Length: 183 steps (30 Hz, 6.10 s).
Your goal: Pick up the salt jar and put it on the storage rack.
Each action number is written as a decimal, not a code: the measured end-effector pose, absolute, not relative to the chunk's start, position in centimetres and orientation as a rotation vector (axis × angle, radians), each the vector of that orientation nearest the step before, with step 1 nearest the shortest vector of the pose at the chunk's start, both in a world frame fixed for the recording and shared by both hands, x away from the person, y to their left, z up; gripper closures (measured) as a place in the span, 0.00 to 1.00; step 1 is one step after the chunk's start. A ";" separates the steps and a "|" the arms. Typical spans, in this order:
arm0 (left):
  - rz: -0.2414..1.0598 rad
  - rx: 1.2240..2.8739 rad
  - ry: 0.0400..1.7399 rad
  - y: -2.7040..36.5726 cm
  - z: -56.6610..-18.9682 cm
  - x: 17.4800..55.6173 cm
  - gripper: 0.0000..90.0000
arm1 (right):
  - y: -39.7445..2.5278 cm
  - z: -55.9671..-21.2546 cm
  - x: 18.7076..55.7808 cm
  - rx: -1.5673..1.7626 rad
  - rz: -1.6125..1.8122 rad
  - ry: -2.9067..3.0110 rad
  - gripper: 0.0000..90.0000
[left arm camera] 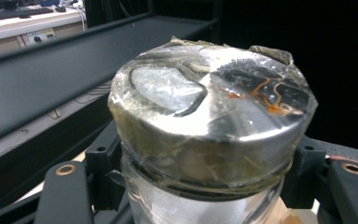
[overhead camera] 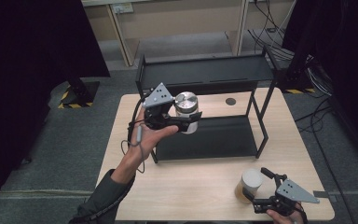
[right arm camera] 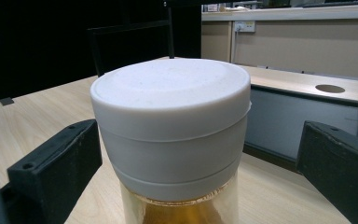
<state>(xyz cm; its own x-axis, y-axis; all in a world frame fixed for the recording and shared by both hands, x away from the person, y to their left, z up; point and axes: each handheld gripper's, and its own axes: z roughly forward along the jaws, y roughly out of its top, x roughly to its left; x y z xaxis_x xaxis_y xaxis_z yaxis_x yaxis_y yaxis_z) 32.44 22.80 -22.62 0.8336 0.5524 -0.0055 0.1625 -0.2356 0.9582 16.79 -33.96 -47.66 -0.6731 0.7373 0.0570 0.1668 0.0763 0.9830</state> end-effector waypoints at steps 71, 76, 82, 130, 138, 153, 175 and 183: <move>0.578 1.728 0.867 18.4 -15.0 40.0 0.35 | -34.3 -47.7 16.7 0.882 1.651 1.891 0.00; 0.595 1.724 0.873 18.1 -14.8 40.1 0.35 | -34.3 -47.7 16.8 0.882 1.651 1.891 0.00; 0.607 1.716 0.892 17.8 -15.0 40.4 0.35 | -34.3 -47.7 16.7 0.883 1.653 1.892 0.00; 0.704 1.669 0.927 17.1 -16.5 39.6 0.01 | -34.2 -47.7 16.9 0.889 1.656 1.906 0.00; 0.707 1.663 0.935 17.5 -16.3 39.0 0.01 | -34.2 -47.7 16.9 0.888 1.656 1.905 0.00; 0.686 1.645 0.908 19.0 -16.6 37.4 0.01 | -34.2 -47.7 16.9 0.891 1.656 1.904 0.00; 0.594 1.645 0.785 19.6 -18.8 33.4 0.02 | -34.1 -47.7 16.9 0.887 1.652 1.905 0.00; 0.548 1.662 0.737 19.2 -19.8 32.0 0.02 | -34.1 -47.7 16.9 0.888 1.653 1.905 0.00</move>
